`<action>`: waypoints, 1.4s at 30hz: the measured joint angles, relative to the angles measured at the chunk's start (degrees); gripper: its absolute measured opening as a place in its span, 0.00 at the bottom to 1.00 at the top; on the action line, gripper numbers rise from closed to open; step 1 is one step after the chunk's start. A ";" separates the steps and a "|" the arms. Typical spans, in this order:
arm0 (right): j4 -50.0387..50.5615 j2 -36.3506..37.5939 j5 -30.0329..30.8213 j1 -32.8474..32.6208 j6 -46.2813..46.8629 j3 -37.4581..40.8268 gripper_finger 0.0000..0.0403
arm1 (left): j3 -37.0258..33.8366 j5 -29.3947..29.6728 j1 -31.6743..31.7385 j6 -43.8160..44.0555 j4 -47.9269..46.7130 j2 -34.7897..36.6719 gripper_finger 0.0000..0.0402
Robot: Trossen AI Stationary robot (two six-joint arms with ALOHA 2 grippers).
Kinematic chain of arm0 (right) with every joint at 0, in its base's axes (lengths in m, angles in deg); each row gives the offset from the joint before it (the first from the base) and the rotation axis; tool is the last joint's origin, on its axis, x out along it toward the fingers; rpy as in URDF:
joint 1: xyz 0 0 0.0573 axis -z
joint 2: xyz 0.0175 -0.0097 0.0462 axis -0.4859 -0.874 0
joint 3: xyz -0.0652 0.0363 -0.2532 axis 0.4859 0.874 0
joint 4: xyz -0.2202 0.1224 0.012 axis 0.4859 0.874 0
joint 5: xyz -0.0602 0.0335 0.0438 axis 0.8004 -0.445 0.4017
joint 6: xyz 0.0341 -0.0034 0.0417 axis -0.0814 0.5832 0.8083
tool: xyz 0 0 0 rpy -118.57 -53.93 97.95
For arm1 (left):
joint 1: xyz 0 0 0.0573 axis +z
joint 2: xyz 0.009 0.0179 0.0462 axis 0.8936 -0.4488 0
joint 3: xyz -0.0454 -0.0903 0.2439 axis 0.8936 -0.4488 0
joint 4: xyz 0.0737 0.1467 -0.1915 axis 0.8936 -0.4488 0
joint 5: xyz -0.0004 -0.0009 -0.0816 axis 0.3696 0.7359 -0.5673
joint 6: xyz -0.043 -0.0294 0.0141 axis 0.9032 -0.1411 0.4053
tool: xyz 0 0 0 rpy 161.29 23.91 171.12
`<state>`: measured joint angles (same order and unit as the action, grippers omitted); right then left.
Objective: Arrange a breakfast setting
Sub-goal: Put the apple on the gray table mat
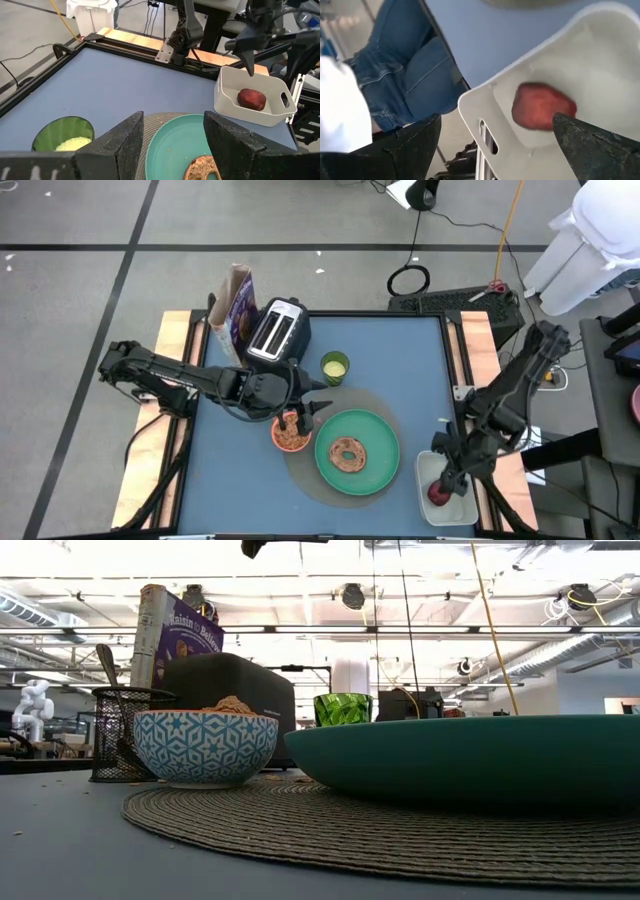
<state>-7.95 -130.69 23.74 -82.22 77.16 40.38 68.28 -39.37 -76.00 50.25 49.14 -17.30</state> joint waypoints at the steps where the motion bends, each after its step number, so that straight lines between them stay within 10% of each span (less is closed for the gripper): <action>1: 0.02 -0.57 -0.02 -0.45 2.18 0.00 0.93 | 0.00 0.00 0.00 0.01 0.00 0.00 0.53; 42: 0.37 -15.27 -0.86 -3.61 6.09 0.02 0.93 | 0.00 0.00 -0.02 -1.05 -2.23 -0.04 0.53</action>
<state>-7.58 -145.96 22.88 -85.82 83.25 40.41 68.28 -39.37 -76.02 49.20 46.91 -17.35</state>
